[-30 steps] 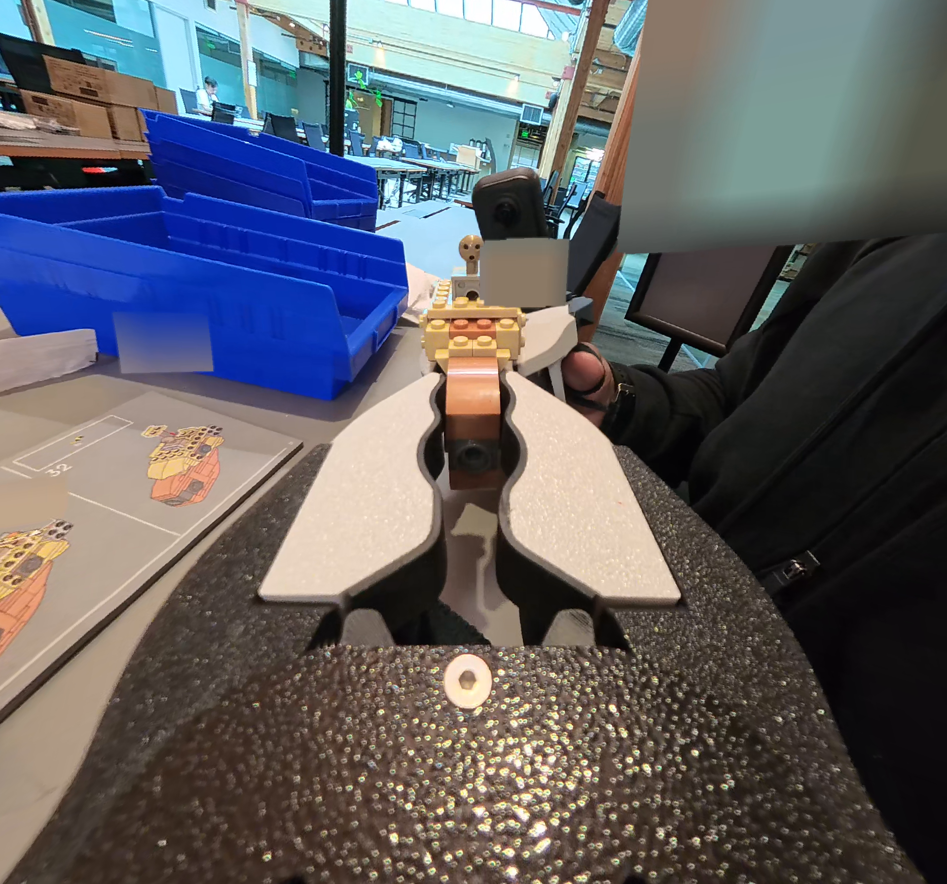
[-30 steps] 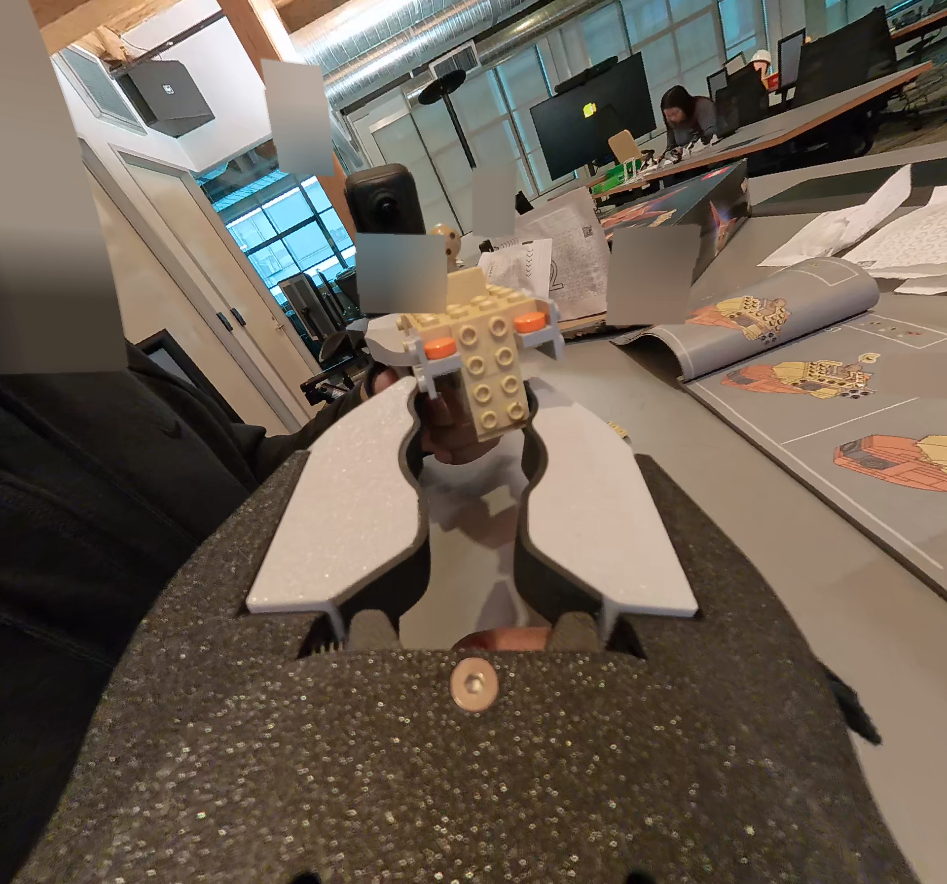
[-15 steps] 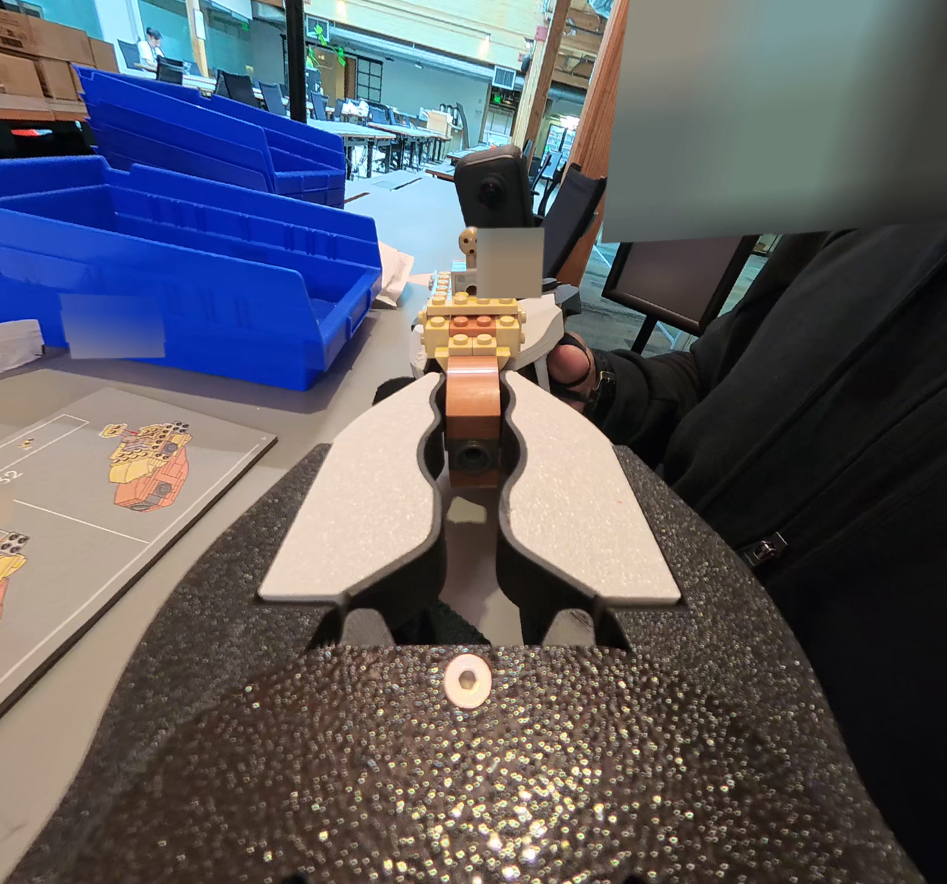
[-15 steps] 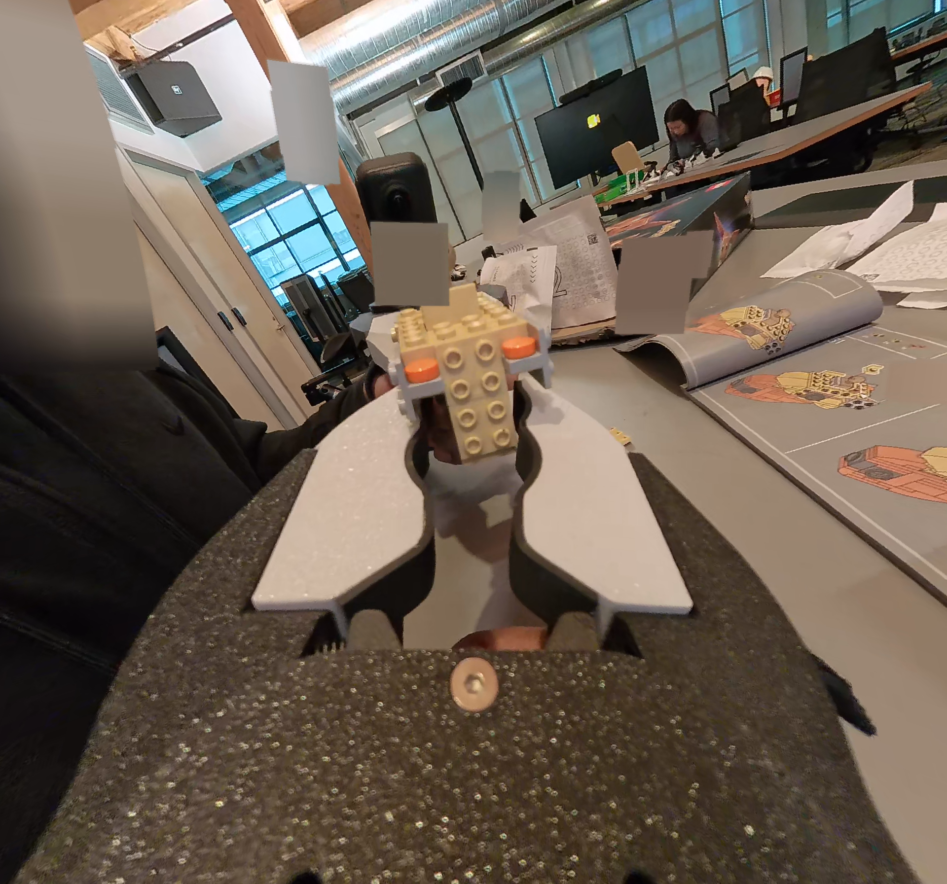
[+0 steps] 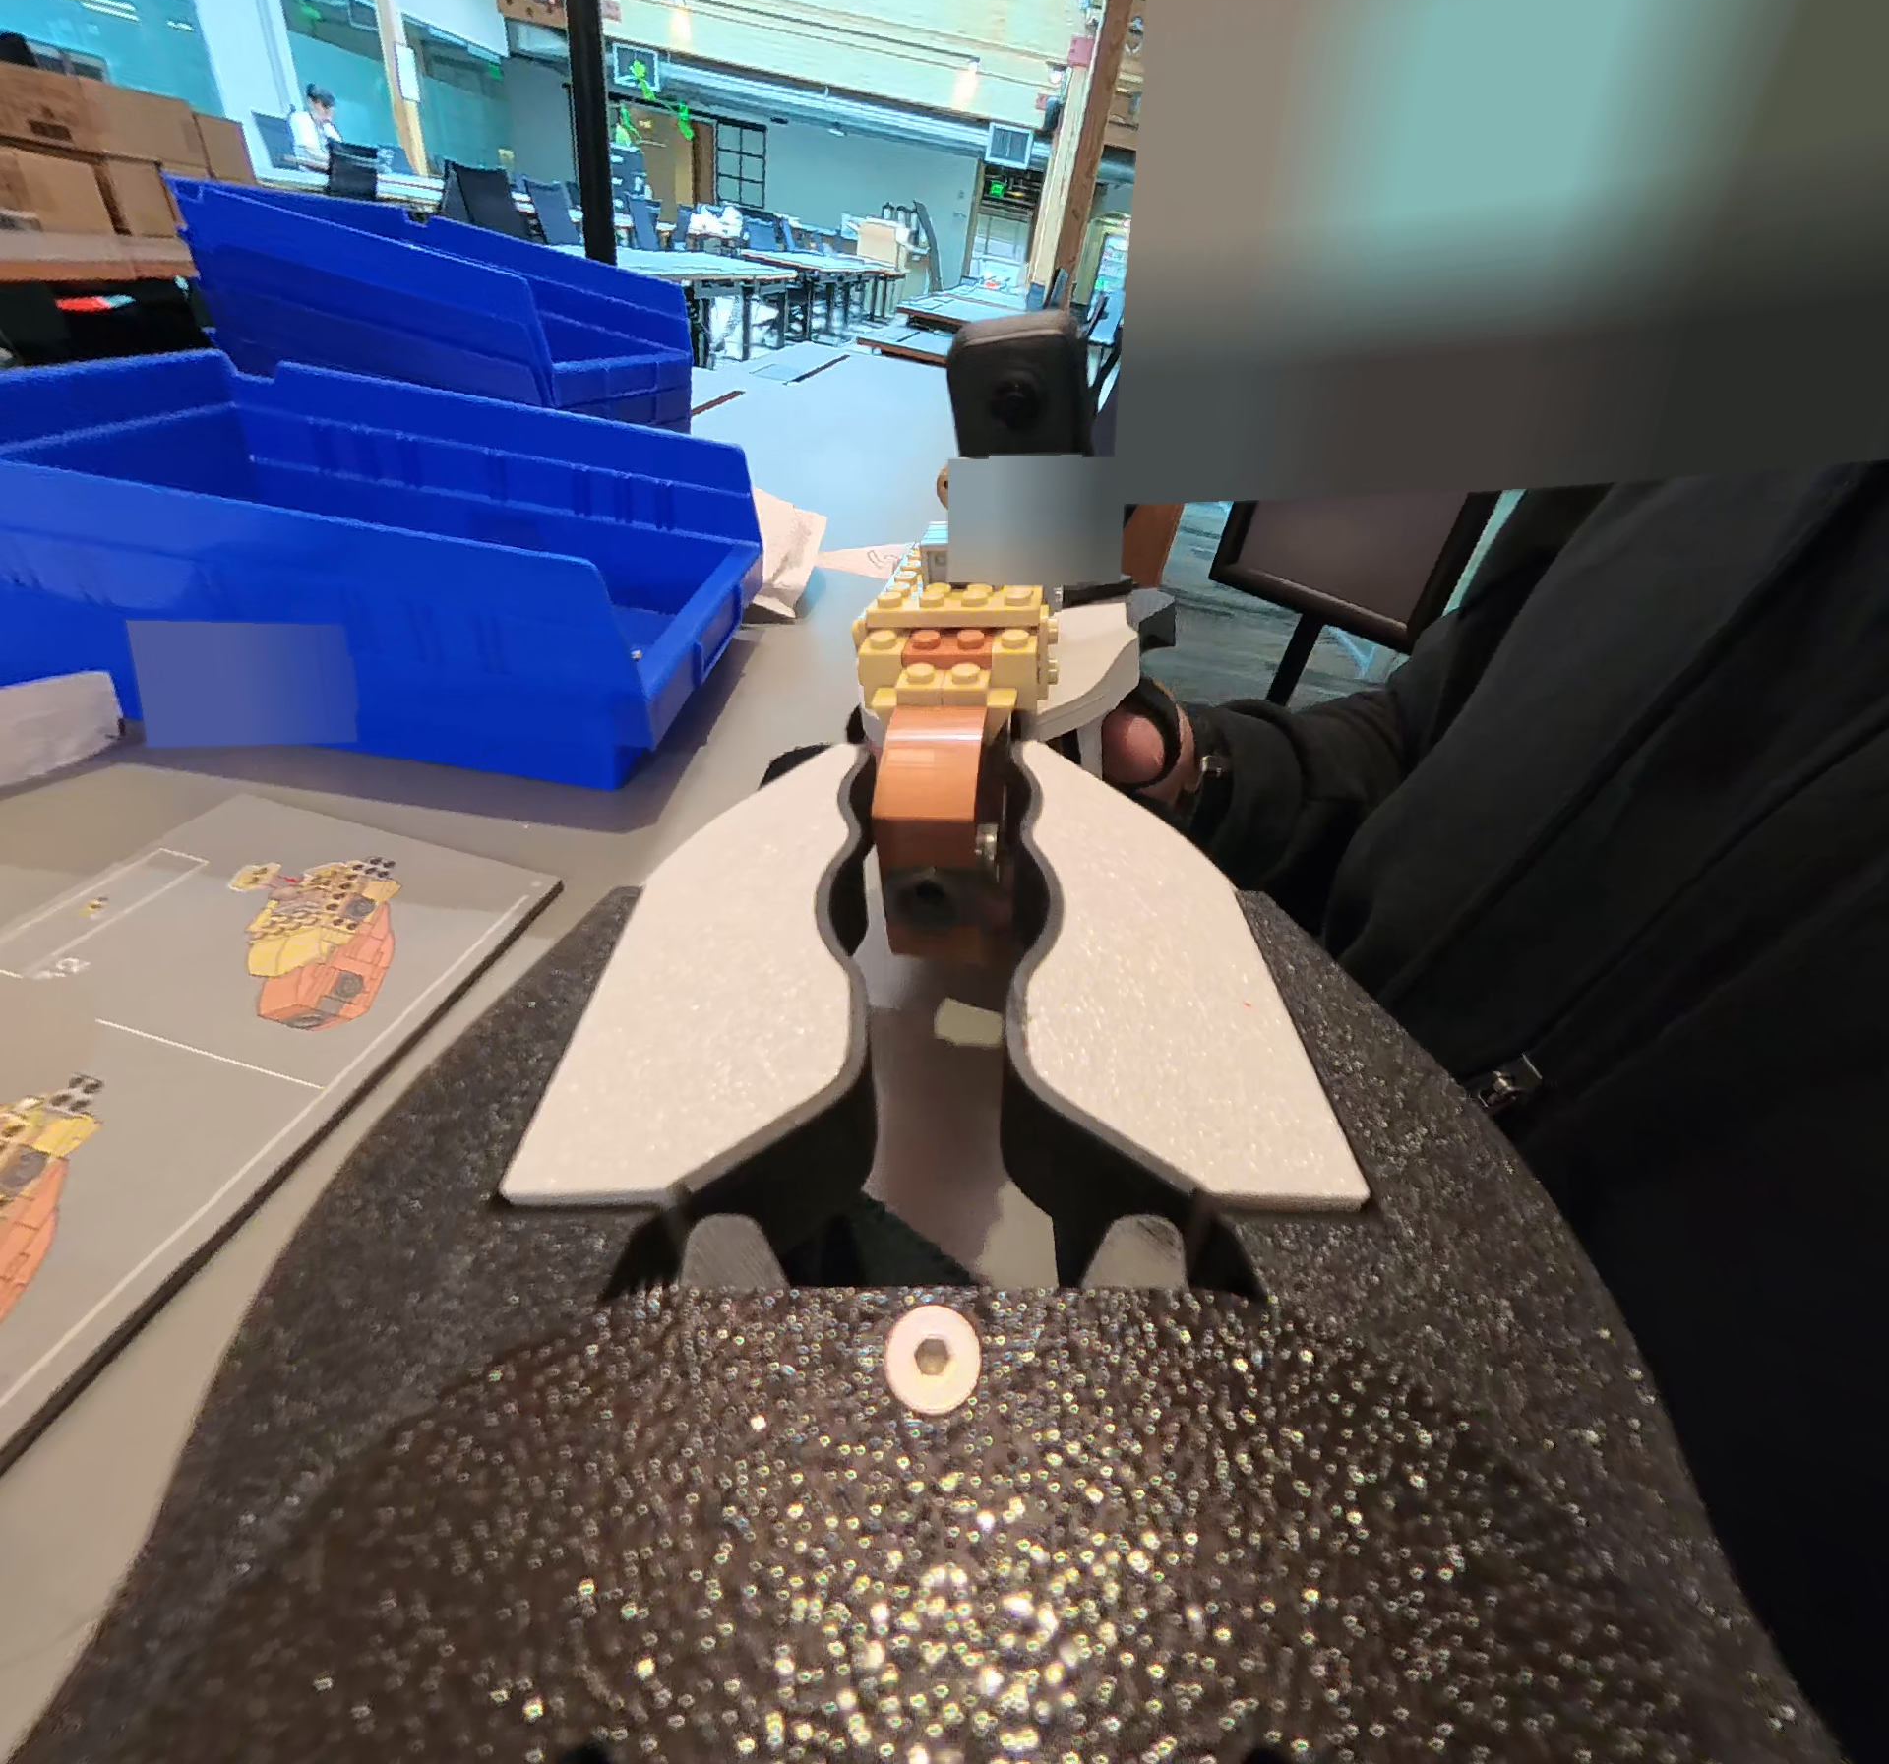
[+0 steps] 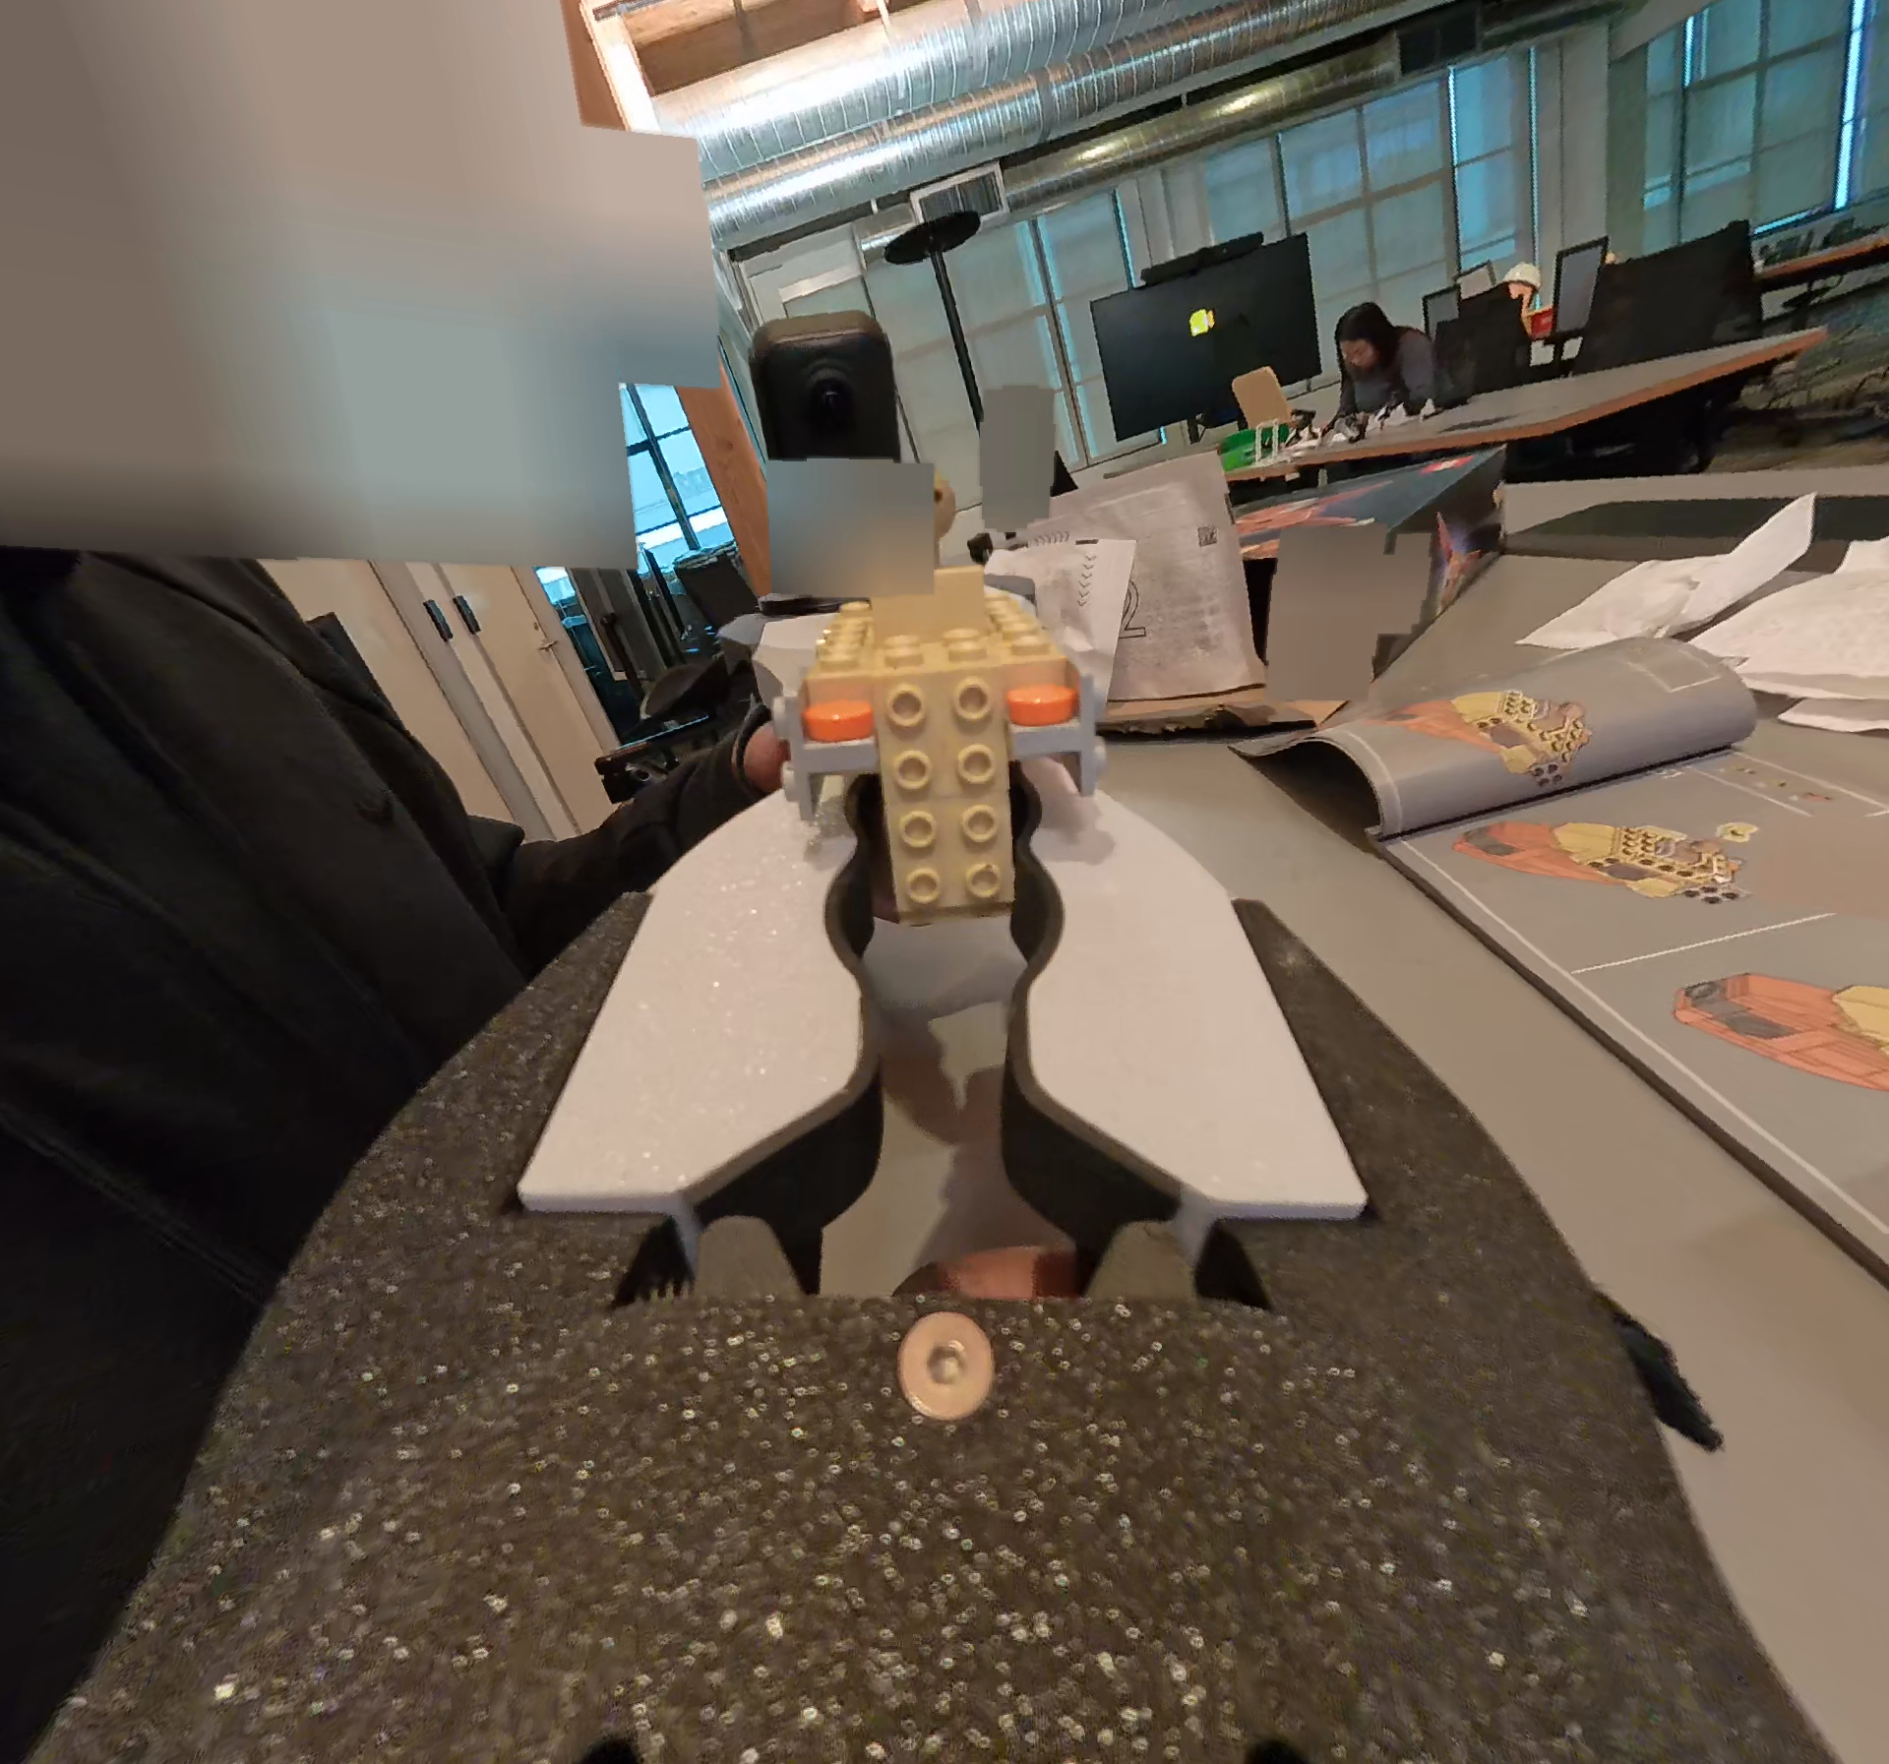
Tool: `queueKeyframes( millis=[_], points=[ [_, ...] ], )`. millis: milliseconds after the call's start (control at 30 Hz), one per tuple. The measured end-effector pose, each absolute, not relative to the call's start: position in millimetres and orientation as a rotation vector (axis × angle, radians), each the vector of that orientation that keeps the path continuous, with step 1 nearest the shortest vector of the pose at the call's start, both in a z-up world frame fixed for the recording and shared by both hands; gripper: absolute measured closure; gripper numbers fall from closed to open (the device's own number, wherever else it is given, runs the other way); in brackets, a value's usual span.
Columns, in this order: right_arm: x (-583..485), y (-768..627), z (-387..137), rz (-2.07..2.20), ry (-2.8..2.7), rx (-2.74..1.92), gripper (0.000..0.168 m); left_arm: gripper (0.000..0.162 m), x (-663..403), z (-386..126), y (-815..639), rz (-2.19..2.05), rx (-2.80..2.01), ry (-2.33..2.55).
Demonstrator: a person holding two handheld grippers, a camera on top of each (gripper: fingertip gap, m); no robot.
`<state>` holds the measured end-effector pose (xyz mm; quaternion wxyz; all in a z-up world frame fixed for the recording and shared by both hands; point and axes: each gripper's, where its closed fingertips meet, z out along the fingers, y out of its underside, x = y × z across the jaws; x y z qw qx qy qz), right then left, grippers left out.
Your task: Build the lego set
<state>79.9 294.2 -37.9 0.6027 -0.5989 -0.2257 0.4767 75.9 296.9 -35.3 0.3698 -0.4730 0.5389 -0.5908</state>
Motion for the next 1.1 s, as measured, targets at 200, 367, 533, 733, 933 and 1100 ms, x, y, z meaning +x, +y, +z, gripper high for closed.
queueKeyframes(
  millis=[200, 367, 533, 733, 933, 1100],
  points=[
    [82, 293, -36, 1.105, -0.516, -1.367, 0.146, 0.134, 62, -27, 299, -1.434, -1.155, 1.409],
    [77, 292, -39, 1.075, -0.565, -1.377, 0.146, 0.147, 58, 2, 294, -1.276, -1.056, 1.541],
    [72, 291, -44, 0.964, -0.624, -1.392, 0.146, 0.151, 71, 3, 294, -1.276, -1.245, 1.705],
    [72, 290, -46, 0.9, -0.646, -1.393, 0.146, 0.159, 80, -8, 286, -1.347, -1.31, 1.786],
    [73, 291, -46, 0.874, -0.646, -1.394, 0.146, 0.162, 81, -21, 285, -1.334, -1.383, 1.822],
    [76, 293, -44, 0.857, -0.628, -1.389, 0.146, 0.162, 83, -24, 283, -1.358, -1.417, 1.824]
  ],
)
